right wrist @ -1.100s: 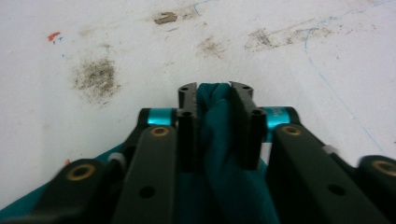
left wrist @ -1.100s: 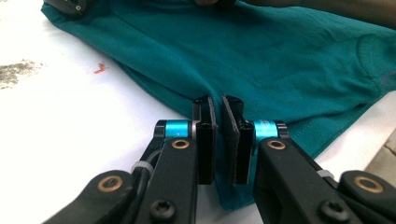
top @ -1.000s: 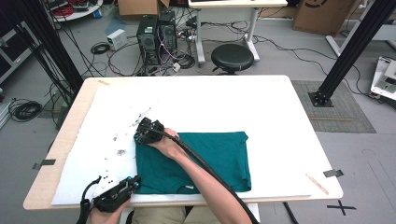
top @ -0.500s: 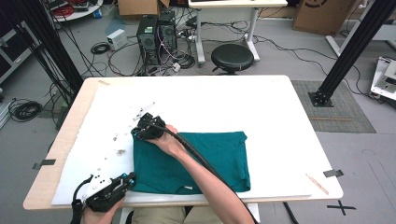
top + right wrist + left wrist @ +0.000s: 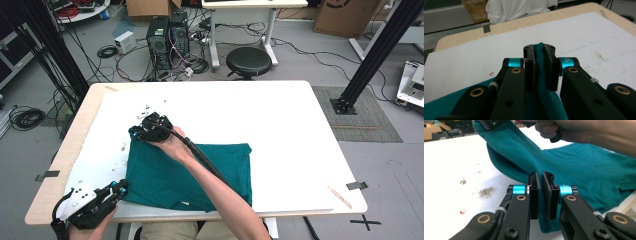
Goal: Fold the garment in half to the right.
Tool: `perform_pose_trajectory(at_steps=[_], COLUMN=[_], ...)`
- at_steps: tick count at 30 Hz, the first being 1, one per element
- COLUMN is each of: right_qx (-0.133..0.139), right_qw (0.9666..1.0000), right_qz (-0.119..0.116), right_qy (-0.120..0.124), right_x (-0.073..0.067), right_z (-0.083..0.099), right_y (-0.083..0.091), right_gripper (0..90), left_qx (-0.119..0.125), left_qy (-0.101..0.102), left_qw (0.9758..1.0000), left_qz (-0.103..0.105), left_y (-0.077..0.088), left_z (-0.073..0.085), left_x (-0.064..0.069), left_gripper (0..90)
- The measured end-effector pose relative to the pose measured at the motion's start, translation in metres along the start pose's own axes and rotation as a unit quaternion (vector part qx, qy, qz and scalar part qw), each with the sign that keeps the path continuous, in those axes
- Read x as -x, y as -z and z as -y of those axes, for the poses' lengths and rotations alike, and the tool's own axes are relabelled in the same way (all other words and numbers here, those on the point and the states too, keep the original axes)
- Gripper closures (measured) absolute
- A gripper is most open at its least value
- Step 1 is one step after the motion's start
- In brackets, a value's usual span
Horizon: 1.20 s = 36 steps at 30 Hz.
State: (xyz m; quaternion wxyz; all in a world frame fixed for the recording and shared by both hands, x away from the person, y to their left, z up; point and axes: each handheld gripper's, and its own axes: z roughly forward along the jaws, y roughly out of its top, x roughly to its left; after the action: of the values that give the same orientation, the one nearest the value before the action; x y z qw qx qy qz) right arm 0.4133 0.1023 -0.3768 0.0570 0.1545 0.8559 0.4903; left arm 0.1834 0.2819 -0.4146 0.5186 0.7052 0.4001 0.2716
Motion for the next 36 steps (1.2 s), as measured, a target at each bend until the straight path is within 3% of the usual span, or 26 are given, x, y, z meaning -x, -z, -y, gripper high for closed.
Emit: perform_pose_trajectory(at_steps=[7,13,21,28,36], right_qx=[-0.017,-0.007,-0.019,-0.025,-0.025], right_qw=[0.9998,1.0,0.9996,0.9989,0.9973], right_qz=[-0.008,0.003,0.013,0.038,0.062], right_qy=[-0.005,-0.001,-0.015,-0.008,-0.03], right_x=[0.007,0.011,0.026,0.03,0.042], right_z=[0.007,0.012,0.028,0.041,0.065], right_y=[0.008,0.032,0.06,0.086,0.12], right_gripper=[81.5,81.6,81.6,81.6,81.7], left_qx=[-0.004,0.006,0.005,-0.004,-0.009], left_qy=[-0.02,-0.023,-0.03,-0.047,-0.041], left_qw=[0.9992,0.9975,0.9937,0.9883,0.9812], left_qz=[0.035,0.067,0.108,0.145,0.188], left_y=[-0.014,-0.025,-0.05,-0.075,-0.099], left_z=[-0.007,-0.014,-0.023,-0.031,-0.035], left_x=[0.017,0.028,0.046,0.068,0.085], left_gripper=[84.5,84.5,84.5,84.5,84.5])
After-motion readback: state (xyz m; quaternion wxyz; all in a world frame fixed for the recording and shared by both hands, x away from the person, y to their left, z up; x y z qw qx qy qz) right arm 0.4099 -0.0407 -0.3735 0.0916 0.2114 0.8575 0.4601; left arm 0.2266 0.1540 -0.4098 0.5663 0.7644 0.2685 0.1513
